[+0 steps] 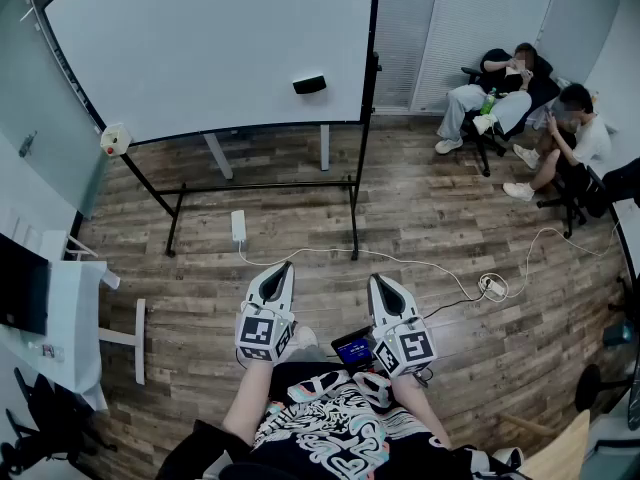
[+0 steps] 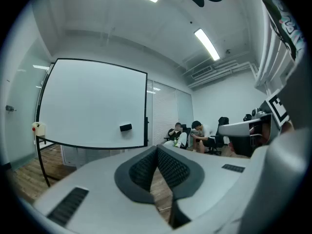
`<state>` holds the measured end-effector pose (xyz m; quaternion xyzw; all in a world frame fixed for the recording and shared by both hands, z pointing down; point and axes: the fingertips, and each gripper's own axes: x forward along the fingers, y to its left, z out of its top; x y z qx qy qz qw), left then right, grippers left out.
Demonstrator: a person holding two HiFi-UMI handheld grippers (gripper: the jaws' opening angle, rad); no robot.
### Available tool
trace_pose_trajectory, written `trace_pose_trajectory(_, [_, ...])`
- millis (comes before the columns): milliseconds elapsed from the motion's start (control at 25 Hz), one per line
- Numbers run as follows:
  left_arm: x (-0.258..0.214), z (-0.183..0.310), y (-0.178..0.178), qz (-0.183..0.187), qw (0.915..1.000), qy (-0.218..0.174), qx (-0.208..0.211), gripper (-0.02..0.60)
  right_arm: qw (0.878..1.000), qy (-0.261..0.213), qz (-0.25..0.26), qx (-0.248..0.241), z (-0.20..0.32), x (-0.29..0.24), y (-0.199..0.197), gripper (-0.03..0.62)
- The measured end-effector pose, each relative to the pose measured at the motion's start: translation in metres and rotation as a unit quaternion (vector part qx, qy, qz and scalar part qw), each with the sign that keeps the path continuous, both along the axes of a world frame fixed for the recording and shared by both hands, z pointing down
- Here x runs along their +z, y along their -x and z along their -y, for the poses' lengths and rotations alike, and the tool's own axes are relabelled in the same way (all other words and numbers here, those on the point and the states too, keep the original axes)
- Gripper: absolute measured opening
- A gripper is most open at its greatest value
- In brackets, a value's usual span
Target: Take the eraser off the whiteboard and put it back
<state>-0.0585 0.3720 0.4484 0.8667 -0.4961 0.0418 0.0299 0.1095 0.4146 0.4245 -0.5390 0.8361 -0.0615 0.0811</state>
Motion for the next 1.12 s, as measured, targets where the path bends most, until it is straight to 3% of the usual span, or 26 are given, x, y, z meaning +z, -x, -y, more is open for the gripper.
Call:
trace_pose_trajectory(600, [-0.005, 0.010, -0.009, 0.005, 0.9999, -0.011, -0.013, 0.029, 1.000, 0.001, 0.009, 0.007, 0.009, 0.004, -0.019, 0.014])
trace_pose_trajectory(1120, [0.006, 0.083, -0.003, -0.004, 0.9996, -0.012, -0.025, 0.029, 1.000, 0.002, 0.009, 0.025, 0.077, 0.011, -0.029, 0.015])
